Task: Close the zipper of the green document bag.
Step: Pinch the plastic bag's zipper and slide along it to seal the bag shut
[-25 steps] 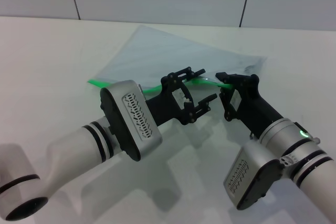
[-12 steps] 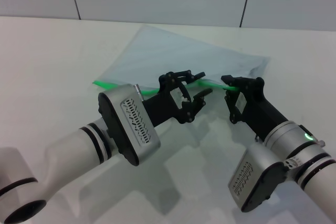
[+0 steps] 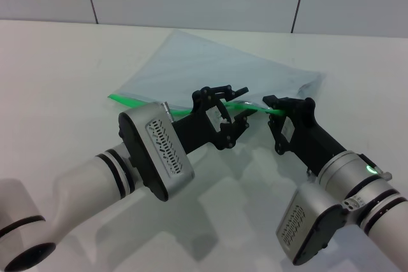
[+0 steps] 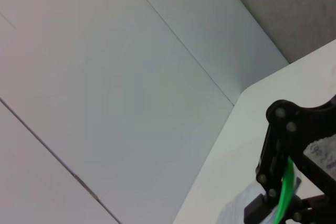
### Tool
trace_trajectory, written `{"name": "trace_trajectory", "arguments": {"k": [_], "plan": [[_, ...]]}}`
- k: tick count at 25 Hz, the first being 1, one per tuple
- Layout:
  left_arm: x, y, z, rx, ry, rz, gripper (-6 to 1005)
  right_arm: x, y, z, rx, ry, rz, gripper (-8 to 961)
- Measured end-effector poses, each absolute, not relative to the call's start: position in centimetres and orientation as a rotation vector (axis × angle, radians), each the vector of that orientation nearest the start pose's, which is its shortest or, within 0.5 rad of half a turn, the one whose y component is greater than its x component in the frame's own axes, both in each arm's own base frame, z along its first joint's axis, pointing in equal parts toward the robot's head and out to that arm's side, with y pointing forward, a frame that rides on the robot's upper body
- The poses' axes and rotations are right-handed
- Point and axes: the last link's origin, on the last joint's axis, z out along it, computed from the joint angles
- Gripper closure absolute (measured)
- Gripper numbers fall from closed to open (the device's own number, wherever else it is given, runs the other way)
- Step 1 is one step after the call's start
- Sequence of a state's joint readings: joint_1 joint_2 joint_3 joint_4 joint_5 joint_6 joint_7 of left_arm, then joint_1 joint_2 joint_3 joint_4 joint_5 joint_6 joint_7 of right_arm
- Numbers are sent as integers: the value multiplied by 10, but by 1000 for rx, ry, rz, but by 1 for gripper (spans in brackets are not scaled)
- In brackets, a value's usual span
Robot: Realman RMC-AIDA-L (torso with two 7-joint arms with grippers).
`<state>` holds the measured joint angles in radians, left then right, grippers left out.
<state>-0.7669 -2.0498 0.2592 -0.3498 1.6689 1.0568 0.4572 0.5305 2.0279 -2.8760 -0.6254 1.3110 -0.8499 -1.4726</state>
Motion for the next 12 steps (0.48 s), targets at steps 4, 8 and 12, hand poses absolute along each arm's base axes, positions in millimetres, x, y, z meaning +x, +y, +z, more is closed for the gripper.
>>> {"name": "trace_trajectory", "arguments": {"k": [4,8,12], "plan": [[-220,341,-118,-2228,382,-407,683,236,316,-124,-1933,-771,-142,905],[-221,341,-118,-2231,385,-402,710,235,316,-124,-1933,-773,-141,905],[-221,341,-118,-2231,385,-401,784,235,316,-124,-1933,-774,-141,904]]}}
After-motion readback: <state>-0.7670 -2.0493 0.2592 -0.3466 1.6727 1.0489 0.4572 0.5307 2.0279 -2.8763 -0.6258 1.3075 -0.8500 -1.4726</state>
